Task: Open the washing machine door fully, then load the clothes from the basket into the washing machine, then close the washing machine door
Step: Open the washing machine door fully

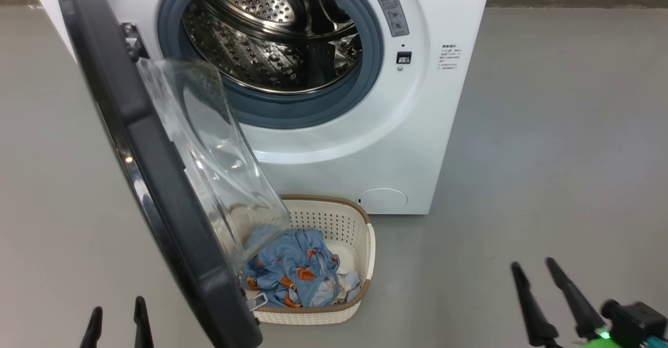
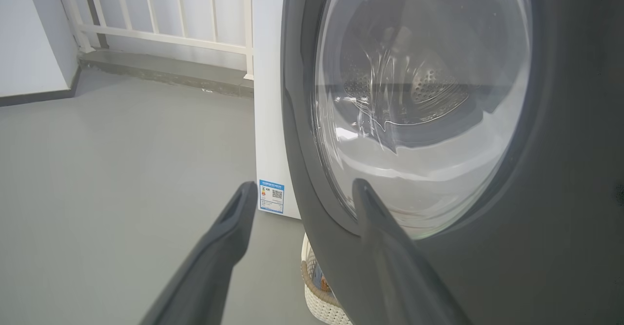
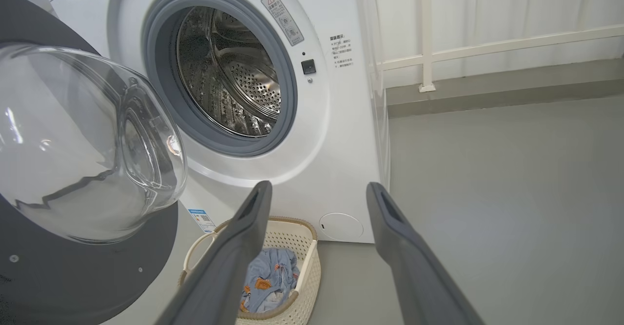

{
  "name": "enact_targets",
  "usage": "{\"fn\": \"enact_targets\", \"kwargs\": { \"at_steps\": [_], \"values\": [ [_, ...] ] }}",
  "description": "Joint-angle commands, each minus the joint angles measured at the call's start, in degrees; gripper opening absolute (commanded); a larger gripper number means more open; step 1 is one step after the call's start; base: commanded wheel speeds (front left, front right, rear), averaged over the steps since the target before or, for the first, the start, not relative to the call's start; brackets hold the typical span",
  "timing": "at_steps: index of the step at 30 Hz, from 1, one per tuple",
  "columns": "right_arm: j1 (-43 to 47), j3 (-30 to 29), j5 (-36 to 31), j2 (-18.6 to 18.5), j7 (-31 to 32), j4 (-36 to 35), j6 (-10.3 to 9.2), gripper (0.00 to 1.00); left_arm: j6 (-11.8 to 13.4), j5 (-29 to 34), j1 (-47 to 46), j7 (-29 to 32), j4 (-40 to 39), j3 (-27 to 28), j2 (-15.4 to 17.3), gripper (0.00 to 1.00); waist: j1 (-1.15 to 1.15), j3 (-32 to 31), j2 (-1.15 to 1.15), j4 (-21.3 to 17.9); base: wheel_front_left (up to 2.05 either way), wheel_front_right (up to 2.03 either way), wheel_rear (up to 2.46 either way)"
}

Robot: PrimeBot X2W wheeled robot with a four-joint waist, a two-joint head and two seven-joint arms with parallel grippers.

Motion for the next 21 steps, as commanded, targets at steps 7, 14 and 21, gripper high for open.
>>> {"fn": "enact_targets", "kwargs": {
  "at_steps": [7,14,21],
  "values": [
    [3.2,-8.7,-7.2,5.2,-0.7,-3.9,0.36,1.0,0.0,0.2,-0.3,-0.4,-1.3,2.5,0.7,1.0,0.0,-0.3,0.0,-0.5,0.0,0.0,0.0],
    [4.9,-10.8,-10.0,6.6,-0.7,-3.0,0.36,1.0,0.1,0.0,0.3,-0.4,-1.3,2.4,0.7,1.0,0.0,-0.3,0.0,-0.9,0.0,0.0,0.0],
    [5.3,-12.5,-12.0,6.1,-0.7,-2.3,0.36,1.0,0.0,-0.1,0.8,-0.4,-1.2,2.4,0.7,1.0,0.0,-0.7,0.0,-0.8,0.0,0.0,0.0]
  ]
}}
